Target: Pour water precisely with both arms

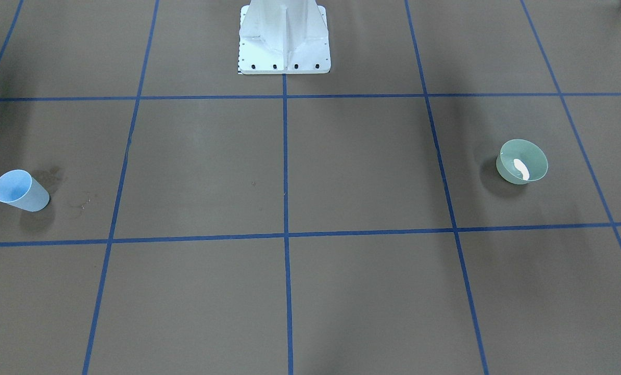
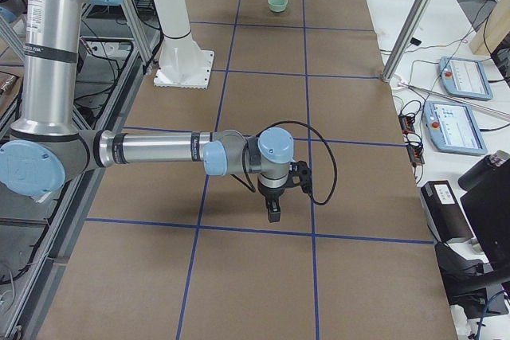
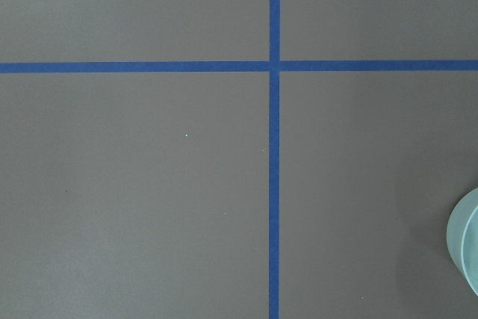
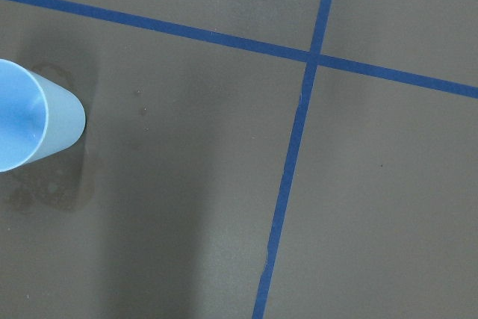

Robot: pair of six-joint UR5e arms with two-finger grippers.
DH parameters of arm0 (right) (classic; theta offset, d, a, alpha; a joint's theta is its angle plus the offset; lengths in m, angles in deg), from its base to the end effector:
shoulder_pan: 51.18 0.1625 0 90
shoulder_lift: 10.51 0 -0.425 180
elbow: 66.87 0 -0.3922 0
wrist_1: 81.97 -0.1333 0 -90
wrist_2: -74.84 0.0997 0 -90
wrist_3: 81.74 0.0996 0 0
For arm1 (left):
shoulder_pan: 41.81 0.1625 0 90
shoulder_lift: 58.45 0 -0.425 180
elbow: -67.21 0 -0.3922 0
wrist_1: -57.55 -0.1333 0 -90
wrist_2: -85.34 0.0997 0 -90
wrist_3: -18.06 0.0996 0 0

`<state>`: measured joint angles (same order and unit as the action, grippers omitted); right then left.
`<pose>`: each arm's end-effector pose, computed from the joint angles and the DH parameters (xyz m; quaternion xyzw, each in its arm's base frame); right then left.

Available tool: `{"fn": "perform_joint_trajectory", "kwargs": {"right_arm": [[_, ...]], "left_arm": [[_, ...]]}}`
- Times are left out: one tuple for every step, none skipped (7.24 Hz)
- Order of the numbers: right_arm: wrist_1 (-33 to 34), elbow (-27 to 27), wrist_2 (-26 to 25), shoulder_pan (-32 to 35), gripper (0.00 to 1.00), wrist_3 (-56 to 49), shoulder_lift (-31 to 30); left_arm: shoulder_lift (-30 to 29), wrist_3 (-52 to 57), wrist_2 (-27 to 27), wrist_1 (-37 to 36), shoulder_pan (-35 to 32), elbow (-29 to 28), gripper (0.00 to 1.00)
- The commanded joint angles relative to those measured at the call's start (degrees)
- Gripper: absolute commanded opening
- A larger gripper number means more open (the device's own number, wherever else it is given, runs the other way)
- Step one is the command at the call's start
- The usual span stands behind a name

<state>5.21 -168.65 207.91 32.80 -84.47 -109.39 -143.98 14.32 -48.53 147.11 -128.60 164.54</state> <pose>0.0196 -0.4370 0.6250 0.0359 -0.3678 -0.0891 0.9249 -0.0383 -0.4641 0.6342 -0.0031 0.3740 0.0036 0.9274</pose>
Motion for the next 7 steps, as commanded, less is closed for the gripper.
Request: {"fn": "perform_joint_trajectory", "kwargs": {"right_arm": [[0.0, 0.0, -0.1, 0.0, 1.0, 0.0, 0.0], [0.0, 0.0, -0.1, 0.0, 1.0, 0.0, 0.0], [0.0, 0.0, -0.1, 0.0, 1.0, 0.0, 0.0], [0.0, 0.0, 0.0, 0.0, 1.0, 0.1, -0.1], [-0.1, 0.0, 0.0, 0.0, 1.0, 0.1, -0.1], [0.0, 0.0, 0.0, 0.0, 1.0, 0.1, -0.1], [-0.1, -0.1, 0.0, 0.1, 1.0, 0.1, -0.1]], "left_arm": [[0.0, 0.1, -0.1, 0.0, 0.0, 0.5, 1.0], [0.0, 0.0, -0.3, -0.2, 0.0, 0.3, 1.0], [0.0, 0.0, -0.3, -0.1, 0.0, 0.3, 1.0], [0.0, 0.0, -0.3, -0.1, 0.0, -0.2, 1.0], [0.0, 0.0, -0.2, -0.2, 0.0, -0.2, 1.0], [0.0, 0.3, -0.3, -0.1, 0.0, 0.1, 1.0], [1.0, 0.4, -0.1, 0.1, 0.0, 0.5, 1.0]]}}
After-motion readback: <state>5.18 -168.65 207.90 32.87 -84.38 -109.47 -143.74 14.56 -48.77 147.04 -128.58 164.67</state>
